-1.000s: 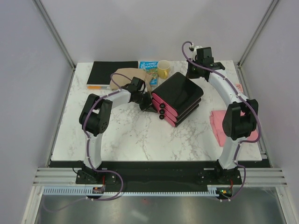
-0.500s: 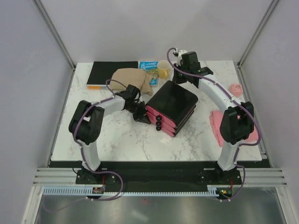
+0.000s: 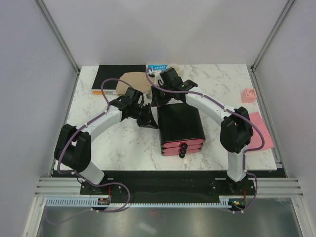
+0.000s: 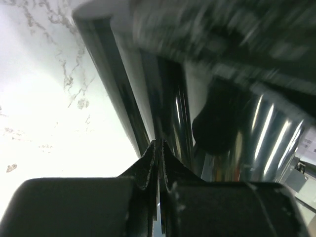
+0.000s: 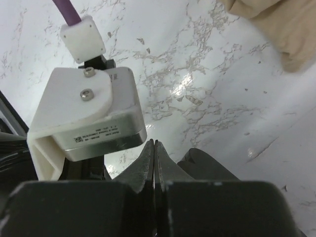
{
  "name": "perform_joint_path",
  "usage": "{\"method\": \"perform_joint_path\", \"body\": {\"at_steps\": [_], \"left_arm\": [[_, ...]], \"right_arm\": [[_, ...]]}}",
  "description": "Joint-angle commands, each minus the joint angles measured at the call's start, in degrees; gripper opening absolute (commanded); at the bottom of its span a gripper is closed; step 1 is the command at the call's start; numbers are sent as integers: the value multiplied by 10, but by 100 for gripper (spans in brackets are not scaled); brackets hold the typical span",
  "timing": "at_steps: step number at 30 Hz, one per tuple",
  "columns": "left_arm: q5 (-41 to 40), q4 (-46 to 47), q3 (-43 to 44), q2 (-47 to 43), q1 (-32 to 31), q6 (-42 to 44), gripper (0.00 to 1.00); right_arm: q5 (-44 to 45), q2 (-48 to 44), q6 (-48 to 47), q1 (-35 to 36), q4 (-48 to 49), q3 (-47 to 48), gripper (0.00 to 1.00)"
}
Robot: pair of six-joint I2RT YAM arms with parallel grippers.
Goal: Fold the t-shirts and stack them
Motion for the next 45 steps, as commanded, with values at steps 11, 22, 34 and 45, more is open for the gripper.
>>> {"method": "perform_joint_path", "body": {"at_steps": [11, 22, 34, 45], "left_arm": [[-46, -38, 32, -37, 9, 22, 33], [-14, -42, 59, -10, 9, 31, 38], [26, -43, 60, 15, 6, 41, 16], [18, -44, 66, 14, 4, 43, 2]], "right_arm": [[259, -131, 45, -67, -87, -6, 36], [271, -257, 66, -147, -128, -178, 49], [269, -313, 72, -149, -158, -298, 17], [100, -259, 42, -94, -134, -272, 0]]}}
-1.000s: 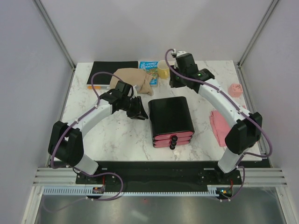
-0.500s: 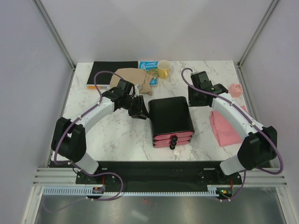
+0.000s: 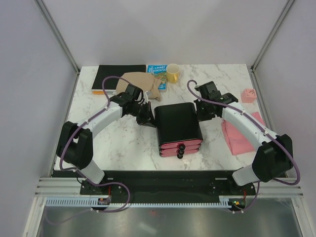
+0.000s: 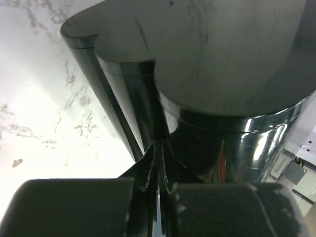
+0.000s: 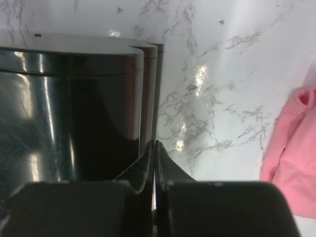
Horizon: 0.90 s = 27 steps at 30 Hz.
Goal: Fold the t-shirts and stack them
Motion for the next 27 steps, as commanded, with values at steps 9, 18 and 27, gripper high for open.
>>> {"method": "perform_joint_path", "body": {"at_steps": [9, 18, 27], "left_arm": [[-59, -24, 36, -34, 7, 24, 2], [-107, -60, -2, -80, 47, 6, 2], [-147, -94, -11, -115, 102, -18, 2]], "right_arm": [[-120, 153, 8, 80, 85, 123, 0], [-162, 306, 8, 107, 108, 302, 0], [-193, 419, 26, 167, 112, 445, 0]]}}
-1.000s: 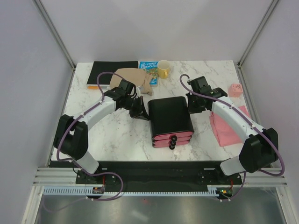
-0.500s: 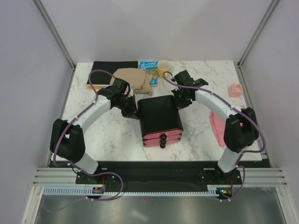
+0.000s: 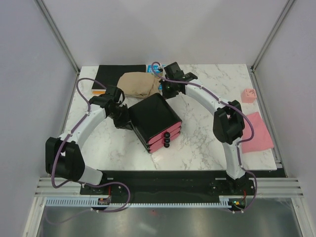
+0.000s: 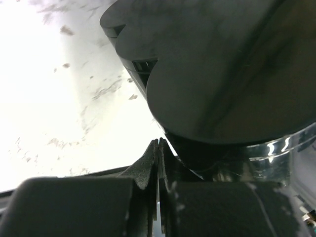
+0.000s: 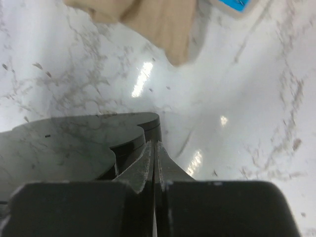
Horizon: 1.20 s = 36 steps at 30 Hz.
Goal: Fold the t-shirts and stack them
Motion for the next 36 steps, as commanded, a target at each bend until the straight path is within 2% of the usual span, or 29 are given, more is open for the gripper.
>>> {"method": "perform_joint_path", "body": {"at_steps": [1, 4, 7, 8, 10, 12, 13, 15, 18, 22, 25, 28, 30, 32, 33, 36], "left_arm": [[26, 77, 7, -22, 10, -33, 2], [7, 77, 11, -27, 20, -44, 2], [-32, 75, 10, -30, 26, -59, 2], [-40, 74, 8, -32, 34, -75, 2], [-51, 72, 4, -33, 44, -90, 2], [-70, 68, 11, -40, 53, -105, 3], [-79, 67, 16, -44, 54, -109, 8], [-105, 57, 41, -59, 65, -121, 13], [-104, 47, 82, -80, 91, -141, 23], [-95, 31, 120, -91, 100, -130, 24], [-92, 31, 124, -104, 100, -123, 24], [-51, 44, 126, -106, 100, -104, 29], [17, 54, 119, -99, 96, -94, 33], [66, 68, 97, -86, 82, -91, 33], [70, 74, 89, -81, 74, -86, 32], [72, 89, 68, -68, 44, -79, 26]], "right_arm": [[-125, 52, 61, 97, 52, 70, 0], [-137, 74, 76, 108, 69, 88, 2], [-157, 90, 107, 114, 96, 93, 11], [-168, 92, 114, 115, 106, 90, 18], [-160, 87, 124, 116, 115, 83, 25], [-114, 62, 121, 115, 116, 62, 36], [-101, 48, 117, 115, 116, 54, 41], [-62, -3, 103, 108, 117, 35, 41], [-54, -75, 124, 66, 125, -26, 41], [-73, -158, 167, 7, 125, -106, 43], [-46, -229, 145, -17, 115, -186, 44], [-45, -293, 118, -30, 73, -242, 46], [-58, -309, 111, -30, 31, -274, 46], [-101, -334, 112, -30, 7, -318, 45], [-123, -343, 117, -30, 9, -338, 36], [-162, -387, 130, -25, 36, -407, 29]]}}
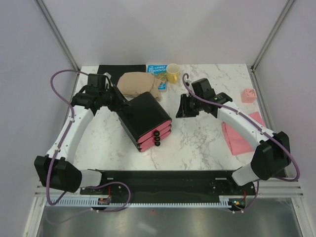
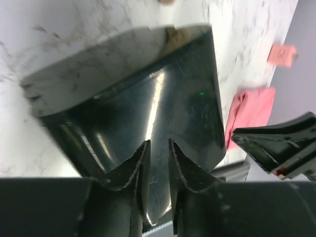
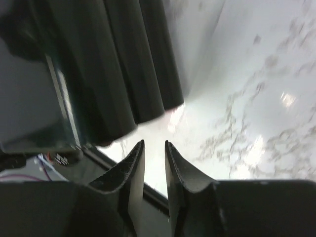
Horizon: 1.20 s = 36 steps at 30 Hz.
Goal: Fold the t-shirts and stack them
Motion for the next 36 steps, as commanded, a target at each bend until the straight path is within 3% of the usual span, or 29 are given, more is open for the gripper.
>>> {"method": "perform_joint_path", "body": {"at_steps": [1, 5, 11, 12, 18, 22, 30, 36], "left_arm": [[61, 36, -23, 25, -41, 25, 23], [56, 42, -2, 70, -48, 33, 10], [54, 37, 27, 112, -63, 38, 5], [52, 34, 25, 121, -64, 39, 2], [32, 16, 7, 124, -80, 39, 2], [19, 7, -7, 108, -81, 40, 2], [-22, -24, -23, 79, -80, 39, 2], [-62, -61, -20, 74, -75, 37, 2]], "right_arm": [[-71, -54, 3, 8, -14, -80, 27], [-83, -58, -1, 12, -10, -106, 22], [-91, -55, 18, 25, 41, -122, 24], [-96, -50, 22, 27, 47, -121, 18], [-105, 11, 32, 64, 79, -89, 1], [-110, 49, 42, 86, 111, -75, 0], [-118, 158, 12, 102, 116, 30, 0], [-143, 272, 0, 111, 109, 167, 0]]}}
